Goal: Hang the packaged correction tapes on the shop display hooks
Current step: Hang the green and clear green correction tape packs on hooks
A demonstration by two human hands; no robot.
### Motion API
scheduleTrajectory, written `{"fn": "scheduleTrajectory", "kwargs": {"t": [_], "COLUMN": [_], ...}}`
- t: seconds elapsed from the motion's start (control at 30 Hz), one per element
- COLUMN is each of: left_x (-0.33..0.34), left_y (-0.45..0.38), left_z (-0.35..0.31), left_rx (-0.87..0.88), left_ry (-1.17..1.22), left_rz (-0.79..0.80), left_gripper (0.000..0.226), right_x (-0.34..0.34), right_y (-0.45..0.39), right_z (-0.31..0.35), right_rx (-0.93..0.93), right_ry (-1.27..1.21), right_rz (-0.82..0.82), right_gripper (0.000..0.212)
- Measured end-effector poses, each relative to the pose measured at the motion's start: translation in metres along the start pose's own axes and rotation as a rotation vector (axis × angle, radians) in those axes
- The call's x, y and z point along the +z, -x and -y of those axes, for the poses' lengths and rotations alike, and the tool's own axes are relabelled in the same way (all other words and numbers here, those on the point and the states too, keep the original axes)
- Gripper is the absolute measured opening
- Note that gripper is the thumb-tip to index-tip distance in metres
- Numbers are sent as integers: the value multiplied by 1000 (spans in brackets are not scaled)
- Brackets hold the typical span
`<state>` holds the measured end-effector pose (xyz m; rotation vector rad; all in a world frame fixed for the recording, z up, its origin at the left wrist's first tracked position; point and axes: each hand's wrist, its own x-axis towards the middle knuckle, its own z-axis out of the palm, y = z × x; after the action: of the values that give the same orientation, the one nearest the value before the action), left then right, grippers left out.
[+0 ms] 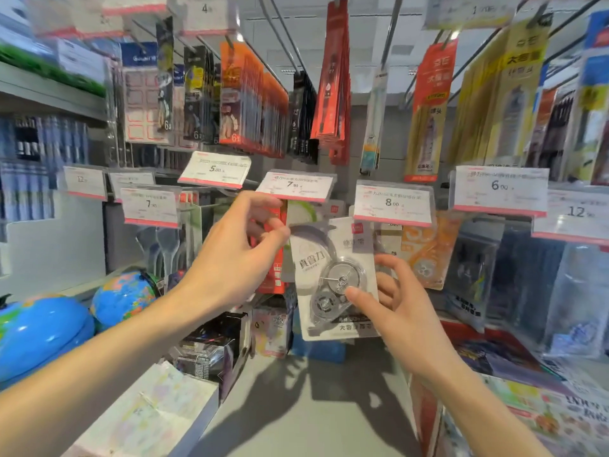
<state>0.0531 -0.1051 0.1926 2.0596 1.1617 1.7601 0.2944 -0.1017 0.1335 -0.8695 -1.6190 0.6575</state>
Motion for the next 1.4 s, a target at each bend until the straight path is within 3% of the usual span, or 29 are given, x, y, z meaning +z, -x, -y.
{"fn": "scheduleTrajectory", "kwargs": {"t": [0.2, 0.33, 0.67, 0.77, 0.87, 0.97, 1.03, 1.07, 1.1, 1.13, 1.2, 1.3, 1.4], "left_x": [-12, -18, -20, -18, -15, -7, 4, 11, 18, 24, 37, 55, 66], "left_y": [-9, -13, -14, -13, -10, -9, -8, -8, -9, -10, -15, -23, -31], "left_z": [-5, -6, 3, 7, 14, 33, 52, 60, 67, 72, 80, 89, 95], "left_rx": [72, 80, 124, 132, 137, 91, 33, 3, -25, -47, -67, -90, -94], "left_ry": [-18, -29, -40, -28, -21, -27, -67, -100, -139, -165, -139, -77, -34], "left_rz": [-6, 14, 34, 55, 68, 90, 98, 103, 109, 116, 138, 145, 132], "left_gripper": [25, 25, 26, 25, 26, 21, 26, 32, 42, 52, 65, 70, 71], "right_x": [21, 32, 39, 42, 47, 52, 55, 56, 57, 59, 61, 64, 69], "right_y": [-25, -41, -65, -65, -63, -61, -60, -61, -62, -64, -67, -73, -78], "right_z": [5, 2, -9, -9, -7, -9, -9, -12, -17, -21, -27, -35, -37], "right_rx": [-11, 17, 7, 9, 43, 36, 5, 6, 21, 28, -5, -21, 2], "right_ry": [48, 81, 60, 69, 109, 173, 154, 161, 190, 201, 237, 285, 274], "right_rz": [-27, -85, -154, -147, -185, -220, -234, -248, -265, -262, -265, -198, -190], "right_gripper": [31, 46, 36, 51, 44, 51, 14, 22, 45, 49, 23, 60, 58]}}
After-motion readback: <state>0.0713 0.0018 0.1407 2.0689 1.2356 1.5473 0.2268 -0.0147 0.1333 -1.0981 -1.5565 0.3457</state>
